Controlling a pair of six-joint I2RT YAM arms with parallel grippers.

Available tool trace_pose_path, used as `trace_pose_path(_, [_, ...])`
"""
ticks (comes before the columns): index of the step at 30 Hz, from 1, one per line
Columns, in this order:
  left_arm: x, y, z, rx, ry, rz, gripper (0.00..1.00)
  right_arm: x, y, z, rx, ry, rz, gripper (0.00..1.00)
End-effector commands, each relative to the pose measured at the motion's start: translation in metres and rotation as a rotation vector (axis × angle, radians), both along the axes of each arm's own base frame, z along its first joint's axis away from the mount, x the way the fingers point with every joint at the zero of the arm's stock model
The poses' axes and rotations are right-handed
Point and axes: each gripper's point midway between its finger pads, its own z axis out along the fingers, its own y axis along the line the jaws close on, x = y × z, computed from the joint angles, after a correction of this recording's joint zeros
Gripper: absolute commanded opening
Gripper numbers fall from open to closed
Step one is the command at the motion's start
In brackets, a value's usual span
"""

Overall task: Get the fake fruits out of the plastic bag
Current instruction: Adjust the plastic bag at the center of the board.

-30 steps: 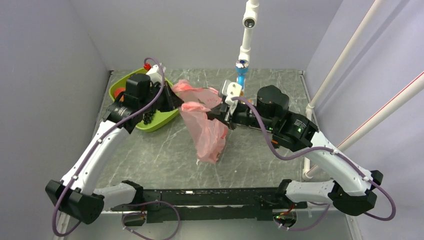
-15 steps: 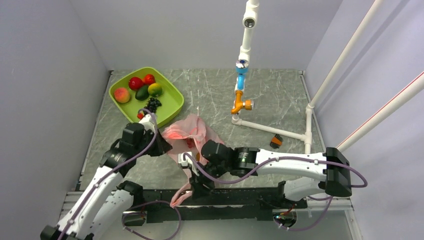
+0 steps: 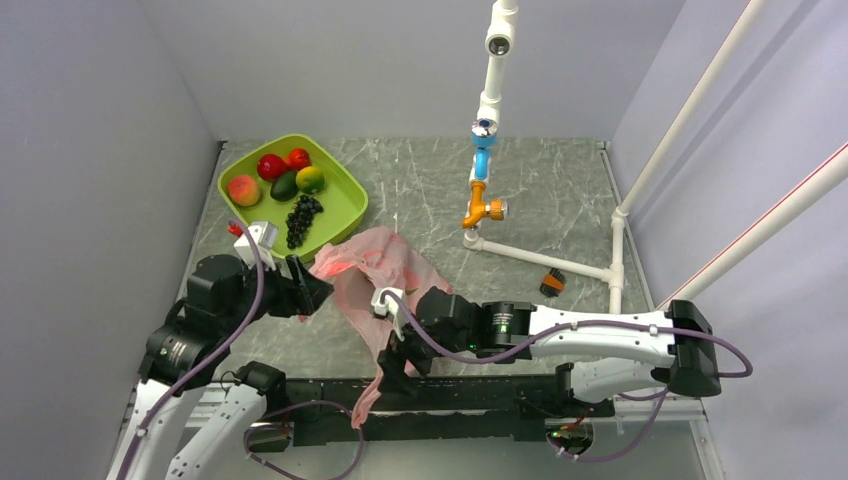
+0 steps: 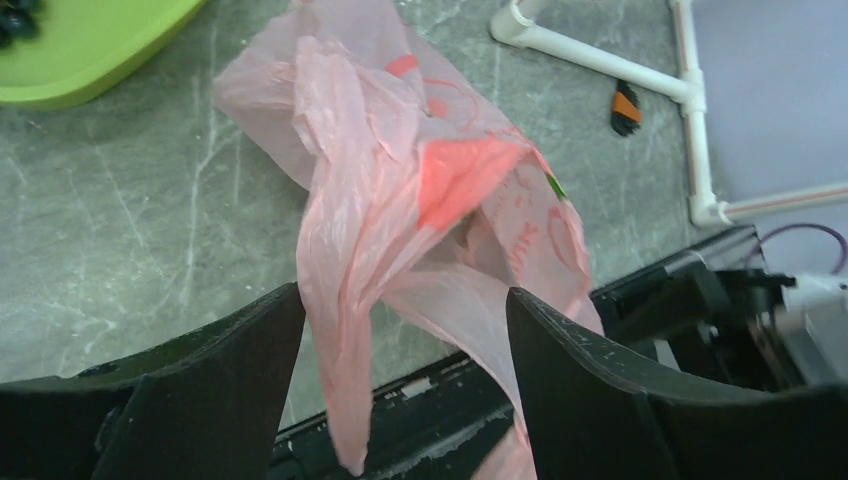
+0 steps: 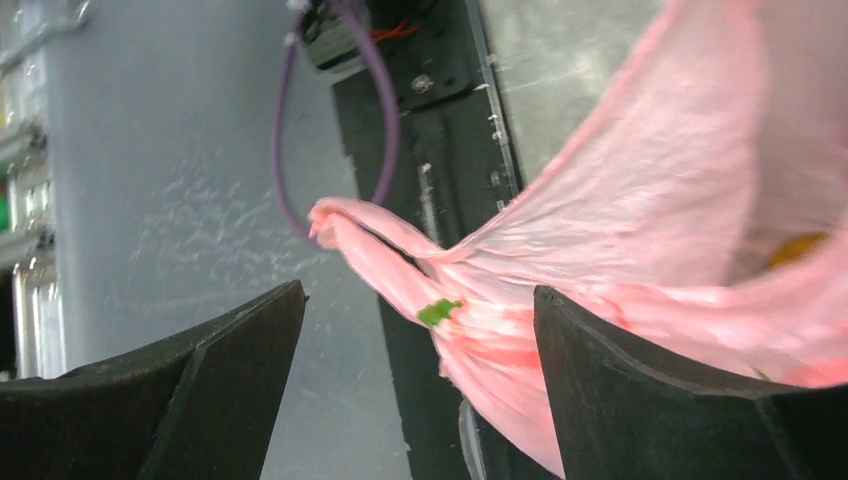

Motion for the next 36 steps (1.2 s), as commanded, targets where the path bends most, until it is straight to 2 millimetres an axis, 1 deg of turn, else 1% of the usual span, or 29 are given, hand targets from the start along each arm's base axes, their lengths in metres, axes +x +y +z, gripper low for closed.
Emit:
trace_pose_path(1, [-0.031,-0.007,0.025,-0.047,-0.024,-0.102,0.78,0.044,-0.001,0.055,0.079,-0.044,-0.31,0.87])
trace_pose_path(3, [-0.042,-0.008,0.038,-0.068,-0.05,-0.127,0.78,0.063,-0.009,0.072,0.082,-0.071,-0.434,0.87])
trace_pose_path(5, [-0.051,-0.007,0.054,-0.086,-0.086,-0.139,0.78,0.077,-0.018,0.086,0.087,-0.099,-0.527,0.87])
trace_pose_path(8, [-0.062,-0.004,0.085,-0.11,-0.147,-0.144,0.78,0.095,-0.026,0.1,0.106,-0.138,-0.631,0.89])
trace_pose_path(10, [-0.069,-0.003,0.105,-0.132,-0.182,-0.149,0.78,0.104,-0.026,0.103,0.105,-0.15,-0.686,0.91])
trace_pose_path(12, [-0.078,-0.011,0.125,-0.191,-0.216,-0.2,0.77,0.113,-0.024,0.101,0.084,-0.156,-0.745,0.92])
trace_pose_path(14, [-0.078,-0.024,0.13,-0.261,-0.217,-0.25,0.77,0.123,-0.023,0.093,0.042,-0.163,-0.82,0.93])
trace_pose_path(15, [-0.073,-0.031,0.121,-0.29,-0.185,-0.267,0.77,0.128,-0.02,0.086,0.016,-0.162,-0.866,0.93])
trace_pose_path(16, [-0.068,-0.039,0.115,-0.321,-0.168,-0.291,0.76,0.132,-0.021,0.077,-0.023,-0.167,-0.901,0.93])
trace_pose_path(17, [-0.065,-0.045,0.102,-0.343,-0.119,-0.31,0.76,0.135,-0.019,0.071,-0.043,-0.166,-0.927,0.93])
trace_pose_path(19, [-0.056,-0.058,0.087,-0.407,-0.08,-0.343,0.73,0.138,-0.019,0.054,-0.096,-0.182,-0.967,0.9])
trace_pose_path(21, [-0.048,-0.064,0.066,-0.441,-0.042,-0.345,0.72,0.139,-0.018,0.035,-0.123,-0.198,-0.984,0.85])
trace_pose_path(23, [-0.042,-0.066,0.043,-0.438,-0.004,-0.324,0.73,0.141,-0.019,0.015,-0.15,-0.209,-0.995,0.8])
trace_pose_path(25, [-0.039,-0.073,0.027,-0.442,0.026,-0.334,0.72,0.145,-0.029,0.001,-0.177,-0.243,-1.03,0.61])
trace_pose_path(26, [-0.038,-0.078,0.021,-0.444,0.037,-0.343,0.71,0.147,-0.034,-0.004,-0.185,-0.261,-1.043,0.46])
trace_pose_path(28, [-0.044,-0.094,0.008,-0.412,0.062,-0.378,0.7,0.149,-0.039,-0.01,-0.185,-0.279,-1.046,0.11])
trace_pose_path(29, [-0.039,-0.098,0.001,-0.372,0.057,-0.34,0.7,0.148,-0.04,-0.011,-0.175,-0.277,-1.036,0.0])
trace_pose_path(31, [-0.04,-0.113,-0.01,-0.294,0.057,-0.328,0.65,0.144,-0.042,-0.011,-0.151,-0.267,-1.012,0.0])
trace_pose_path(33, [-0.036,-0.122,-0.02,-0.214,0.017,-0.293,0.56,0.139,-0.043,-0.008,-0.112,-0.253,-0.973,0.0])
trace_pose_path(35, [-0.028,-0.118,-0.035,-0.142,-0.033,-0.204,0.5,0.136,-0.047,-0.001,-0.057,-0.234,-0.954,0.0])
trace_pose_path(36, [-0.024,-0.112,-0.049,-0.111,-0.036,-0.154,0.48,0.132,-0.05,0.002,-0.024,-0.215,-0.936,0.0])
